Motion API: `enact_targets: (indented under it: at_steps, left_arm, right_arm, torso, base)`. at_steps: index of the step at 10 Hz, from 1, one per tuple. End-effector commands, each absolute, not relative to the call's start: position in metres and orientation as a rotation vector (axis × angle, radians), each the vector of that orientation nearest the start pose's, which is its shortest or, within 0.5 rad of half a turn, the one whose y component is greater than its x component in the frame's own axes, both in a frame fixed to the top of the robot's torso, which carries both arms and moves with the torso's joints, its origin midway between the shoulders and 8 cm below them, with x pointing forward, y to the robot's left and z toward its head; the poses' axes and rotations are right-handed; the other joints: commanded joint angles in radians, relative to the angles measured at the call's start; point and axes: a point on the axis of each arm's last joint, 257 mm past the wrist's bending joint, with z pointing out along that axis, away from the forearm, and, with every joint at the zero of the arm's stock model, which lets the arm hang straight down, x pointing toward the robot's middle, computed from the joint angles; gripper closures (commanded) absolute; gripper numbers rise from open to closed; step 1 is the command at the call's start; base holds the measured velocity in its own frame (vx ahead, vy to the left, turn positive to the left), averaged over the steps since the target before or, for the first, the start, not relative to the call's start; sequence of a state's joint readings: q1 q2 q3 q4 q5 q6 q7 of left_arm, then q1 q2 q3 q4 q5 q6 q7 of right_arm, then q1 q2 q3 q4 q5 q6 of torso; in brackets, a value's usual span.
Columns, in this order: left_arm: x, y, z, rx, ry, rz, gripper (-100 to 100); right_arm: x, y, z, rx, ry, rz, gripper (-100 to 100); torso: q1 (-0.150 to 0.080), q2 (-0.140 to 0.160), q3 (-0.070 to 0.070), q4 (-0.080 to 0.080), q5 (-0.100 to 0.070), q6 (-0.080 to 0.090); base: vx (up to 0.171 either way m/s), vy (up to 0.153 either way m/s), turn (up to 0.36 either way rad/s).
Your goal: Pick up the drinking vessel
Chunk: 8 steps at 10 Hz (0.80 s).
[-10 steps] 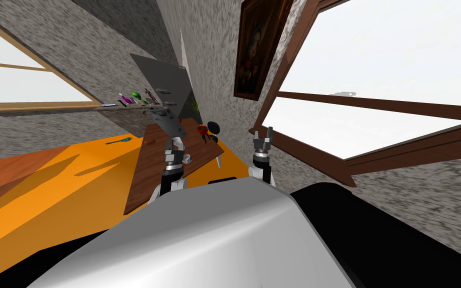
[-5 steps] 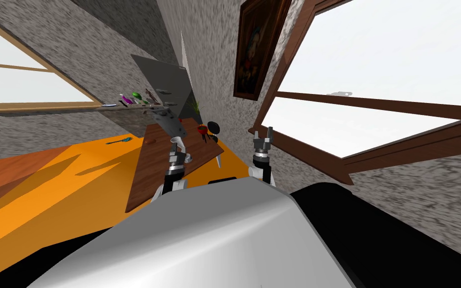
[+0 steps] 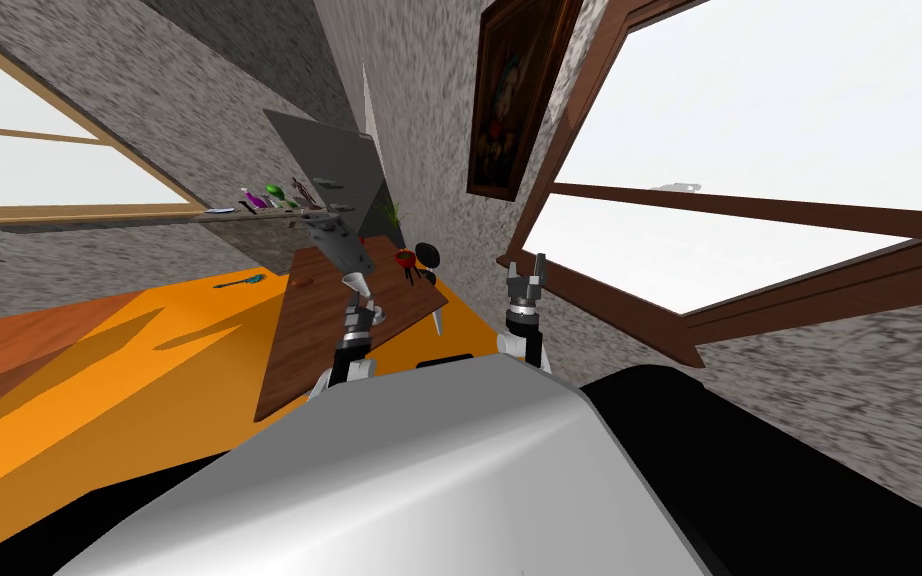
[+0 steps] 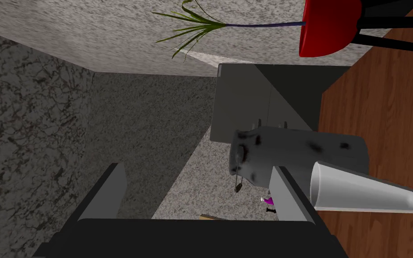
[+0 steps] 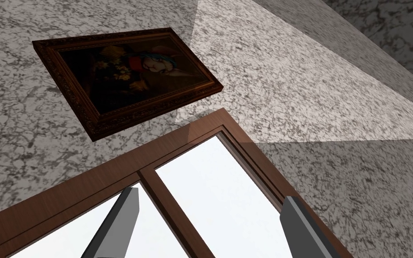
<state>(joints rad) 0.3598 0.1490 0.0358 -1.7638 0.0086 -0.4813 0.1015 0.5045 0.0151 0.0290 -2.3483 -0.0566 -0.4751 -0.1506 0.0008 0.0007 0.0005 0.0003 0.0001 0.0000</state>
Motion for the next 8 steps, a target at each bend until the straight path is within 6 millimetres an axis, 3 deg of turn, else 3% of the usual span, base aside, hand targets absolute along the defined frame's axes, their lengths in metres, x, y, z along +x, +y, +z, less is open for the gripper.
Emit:
enact_targets:
  at_steps: [1,3,6,8]
  left_arm:
    - [0.424,0.312,-0.183,-0.967,0.973,-1.237,-100]
    - [0.430,0.323,-0.216,-1.055,0.999,-1.217,-100]
    - [0.432,0.329,-0.239,-1.110,1.018,-1.201,-100]
    - [0.436,0.336,-0.268,-1.194,1.034,-1.186,-100]
  right_arm:
    - [0.334,-0.277,0.048,0.727,0.494,1.516,0]
    - [0.334,-0.277,0.048,0.727,0.494,1.516,0]
    - [0.334,-0.277,0.048,0.727,0.494,1.516,0]
    - [0.334,-0.277,0.048,0.727,0.494,1.516,0]
  torso:
    - [0.000,0.000,0.000,0.000,0.000,0.000]
    - [0.000,0.000,0.000,0.000,0.000,0.000]
    - [0.000,-0.001,0.000,0.000,0.000,0.000]
    - [0.001,-0.001,-0.001,0.000,0.000,0.000]
  base:
    - [-0.009,0.007,-0.001]
    - [-0.009,0.013,0.005]
    - [-0.004,0.015,0.003]
    - [0.002,0.024,0.007]
